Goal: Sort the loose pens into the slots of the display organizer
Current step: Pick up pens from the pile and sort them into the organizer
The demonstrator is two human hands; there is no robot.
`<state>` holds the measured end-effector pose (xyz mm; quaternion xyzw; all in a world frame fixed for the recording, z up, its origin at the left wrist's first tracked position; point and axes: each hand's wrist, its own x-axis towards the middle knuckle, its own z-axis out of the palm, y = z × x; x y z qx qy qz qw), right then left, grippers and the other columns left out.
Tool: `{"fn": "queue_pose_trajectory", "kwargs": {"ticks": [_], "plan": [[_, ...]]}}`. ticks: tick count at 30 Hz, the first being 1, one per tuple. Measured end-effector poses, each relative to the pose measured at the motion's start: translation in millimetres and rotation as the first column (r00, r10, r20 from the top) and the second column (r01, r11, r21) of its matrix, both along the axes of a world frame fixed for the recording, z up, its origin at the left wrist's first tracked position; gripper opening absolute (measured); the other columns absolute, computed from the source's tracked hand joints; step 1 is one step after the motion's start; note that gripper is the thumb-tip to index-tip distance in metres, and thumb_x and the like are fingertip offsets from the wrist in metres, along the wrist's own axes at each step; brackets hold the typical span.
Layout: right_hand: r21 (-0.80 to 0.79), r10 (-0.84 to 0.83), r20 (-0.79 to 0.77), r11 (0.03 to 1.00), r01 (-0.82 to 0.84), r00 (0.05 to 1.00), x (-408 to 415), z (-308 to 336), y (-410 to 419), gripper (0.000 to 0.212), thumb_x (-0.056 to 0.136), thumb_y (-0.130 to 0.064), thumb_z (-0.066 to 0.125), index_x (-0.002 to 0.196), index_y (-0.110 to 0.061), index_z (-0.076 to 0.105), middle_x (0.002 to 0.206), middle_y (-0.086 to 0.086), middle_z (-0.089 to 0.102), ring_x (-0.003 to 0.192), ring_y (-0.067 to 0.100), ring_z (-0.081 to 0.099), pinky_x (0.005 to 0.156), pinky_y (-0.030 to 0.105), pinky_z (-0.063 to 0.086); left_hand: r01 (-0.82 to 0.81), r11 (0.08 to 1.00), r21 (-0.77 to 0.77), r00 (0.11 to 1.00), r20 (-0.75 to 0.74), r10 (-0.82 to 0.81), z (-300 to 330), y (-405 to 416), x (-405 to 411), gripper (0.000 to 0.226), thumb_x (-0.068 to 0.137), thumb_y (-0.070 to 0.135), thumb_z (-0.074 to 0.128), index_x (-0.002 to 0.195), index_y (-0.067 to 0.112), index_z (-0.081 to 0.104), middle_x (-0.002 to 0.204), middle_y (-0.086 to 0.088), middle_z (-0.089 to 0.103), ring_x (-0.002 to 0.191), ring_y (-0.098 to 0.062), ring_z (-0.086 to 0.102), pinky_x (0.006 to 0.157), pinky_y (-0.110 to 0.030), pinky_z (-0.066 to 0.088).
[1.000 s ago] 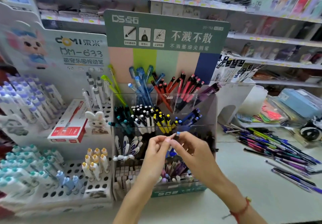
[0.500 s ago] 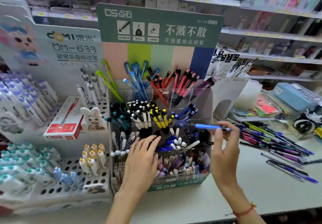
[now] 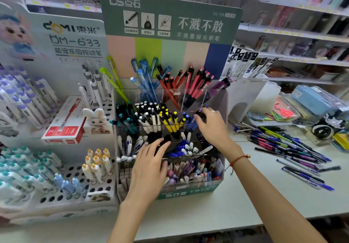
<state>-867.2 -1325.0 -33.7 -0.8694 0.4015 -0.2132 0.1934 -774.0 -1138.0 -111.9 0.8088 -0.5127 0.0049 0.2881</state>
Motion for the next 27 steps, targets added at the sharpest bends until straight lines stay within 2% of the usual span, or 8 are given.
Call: {"fn": "queue_pose_trajectory", "kwargs": {"ticks": [5,8,11,15,17,19,23,27], "plan": [[-0.05,0.088,0.124,0.995,-0.083,0.988,-26.8,-3.4,17.1,0.052,0.094,-0.019,0.058,0.143,-0.022,0.042,0.135,-0.001,0.05,0.122,0.018,0.042,0.097,0.027,0.037,-0.023,0.994,-0.111,0.999,0.03,0.026,10.6,-0.5,-8.4,0.057,0.084,0.014,0.068,0.138,0.021,0.05,0.141,0.003,0.048,0.133,-0.014,0.034,0.116,-0.04,0.022],[-0.091,0.105,0.203,0.992,-0.088,0.974,-55.9,-8.0,19.9,0.049,0.093,-0.018,0.06,0.139,-0.024,0.047,0.133,-0.007,0.052,0.124,0.009,0.042,0.1,0.017,0.031,-0.004,0.976,-0.22,0.999,0.047,0.015,27.4,-13.4,-23.3,0.049,0.085,0.012,0.068,0.132,0.017,0.055,0.133,0.003,0.055,0.126,-0.014,0.043,0.109,-0.044,0.036],[-0.078,0.071,0.2,0.995,-0.057,0.977,-100.1,-14.0,6.0,0.038,0.092,-0.017,0.061,0.129,-0.021,0.056,0.123,-0.006,0.058,0.118,0.011,0.049,0.1,0.021,0.036,0.072,0.961,-0.268,0.997,0.047,-0.061,42.0,-40.3,-46.4,0.041,0.087,0.011,0.065,0.127,0.019,0.058,0.124,0.007,0.06,0.117,-0.011,0.05,0.104,-0.033,0.038],[0.001,-0.065,0.083,0.998,0.065,0.994,-176.0,-37.4,-27.3,0.029,0.091,-0.019,0.063,0.119,-0.023,0.063,0.115,-0.007,0.064,0.112,0.015,0.056,0.101,0.037,0.041,0.217,0.939,-0.265,0.976,0.043,-0.214,44.7,-90.9,-99.6,0.031,0.088,0.019,0.055,0.118,0.022,0.061,0.108,0.009,0.064,0.091,-0.009,0.057,0.077,-0.024,0.043],[0.07,-0.136,-0.007,0.988,0.136,0.991,-218.4,-56.1,-50.8,0.025,0.092,-0.022,0.062,0.116,-0.025,0.064,0.113,-0.009,0.064,0.109,0.015,0.057,0.099,0.038,0.041,0.297,0.932,-0.209,0.955,0.059,-0.291,40.3,-119.7,-133.1,0.031,0.088,0.023,0.055,0.118,0.025,0.06,0.105,0.013,0.064,0.088,-0.006,0.058,0.071,-0.021,0.044],[0.129,-0.206,-0.099,0.967,0.218,0.973,-261.6,-78.1,-76.7,0.023,0.092,-0.024,0.061,0.115,-0.027,0.064,0.11,-0.01,0.065,0.108,0.015,0.057,0.098,0.04,0.042,0.367,0.916,-0.161,0.93,0.05,-0.363,28.9,-150.6,-162.9,0.032,0.086,0.021,0.065,0.117,0.026,0.061,0.106,0.014,0.065,0.089,-0.004,0.058,0.068,-0.019,0.046],[0.187,-0.342,-0.275,0.898,0.399,0.898,-334.4,-113.8,-123.9,0.032,0.093,-0.027,0.059,0.124,-0.025,0.059,0.116,-0.005,0.064,0.114,0.02,0.055,0.097,0.039,0.041,0.426,0.905,-0.017,0.902,-0.066,-0.426,-8.9,-210.6,-197.2,0.032,0.087,0.017,0.064,0.118,0.026,0.061,0.115,0.015,0.062,0.104,-0.006,0.057,0.077,-0.021,0.048],[0.145,-0.367,-0.509,0.855,0.498,0.779,-391.9,-146.7,-173.0,0.049,0.097,-0.03,0.051,0.142,-0.017,0.038,0.133,0.007,0.052,0.123,0.024,0.046,0.094,0.034,0.039,0.427,0.898,0.106,0.9,-0.149,-0.41,-56.6,-276.4,-220.9,0.037,0.088,0.01,0.06,0.123,0.024,0.061,0.13,0.01,0.058,0.12,-0.011,0.052,0.092,-0.026,0.045]]}}
